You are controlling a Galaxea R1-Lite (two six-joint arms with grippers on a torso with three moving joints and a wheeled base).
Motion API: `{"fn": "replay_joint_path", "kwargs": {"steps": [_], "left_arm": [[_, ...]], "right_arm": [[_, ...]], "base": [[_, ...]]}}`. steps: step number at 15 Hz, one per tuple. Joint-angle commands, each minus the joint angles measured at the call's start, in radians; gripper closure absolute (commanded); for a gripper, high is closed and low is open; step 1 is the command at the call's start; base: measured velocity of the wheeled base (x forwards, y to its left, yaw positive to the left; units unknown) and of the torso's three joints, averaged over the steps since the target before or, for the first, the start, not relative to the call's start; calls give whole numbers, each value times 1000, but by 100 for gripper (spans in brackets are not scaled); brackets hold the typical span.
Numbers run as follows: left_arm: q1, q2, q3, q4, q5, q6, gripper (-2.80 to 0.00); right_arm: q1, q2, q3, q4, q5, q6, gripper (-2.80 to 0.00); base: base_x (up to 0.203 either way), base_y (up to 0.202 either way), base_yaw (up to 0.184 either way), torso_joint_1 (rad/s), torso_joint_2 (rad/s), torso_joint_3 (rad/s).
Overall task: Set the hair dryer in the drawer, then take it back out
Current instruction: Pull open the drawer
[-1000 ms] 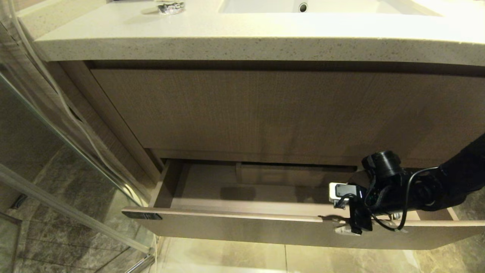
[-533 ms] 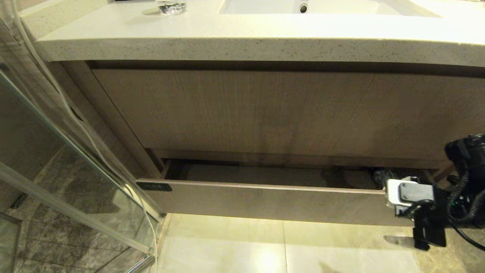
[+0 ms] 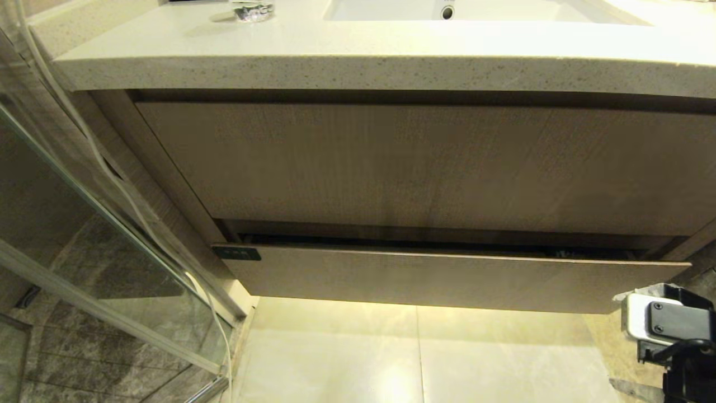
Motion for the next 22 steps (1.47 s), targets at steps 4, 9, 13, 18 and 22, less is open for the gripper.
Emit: {"fn": "replay_joint_path", "kwargs": {"steps": [4, 9, 13, 18, 22], "left_arm": [[0, 0, 0, 0, 0, 0, 0], [0, 0, 0, 0, 0, 0, 0], [0, 0, 0, 0, 0, 0, 0], [0, 0, 0, 0, 0, 0, 0], [0, 0, 0, 0, 0, 0, 0]], "right_arm": [[0, -5, 33, -3, 8, -6, -280], [3, 58, 90, -155, 55, -18, -280], [16, 209, 114, -363, 53, -28, -280], [15, 290, 84, -405, 26, -13, -280], [14, 212, 81, -395, -13, 46, -280]], "base": [[0, 0, 0, 0, 0, 0], [0, 0, 0, 0, 0, 0], [0, 0, 0, 0, 0, 0], [0, 0, 0, 0, 0, 0], [0, 0, 0, 0, 0, 0]]}}
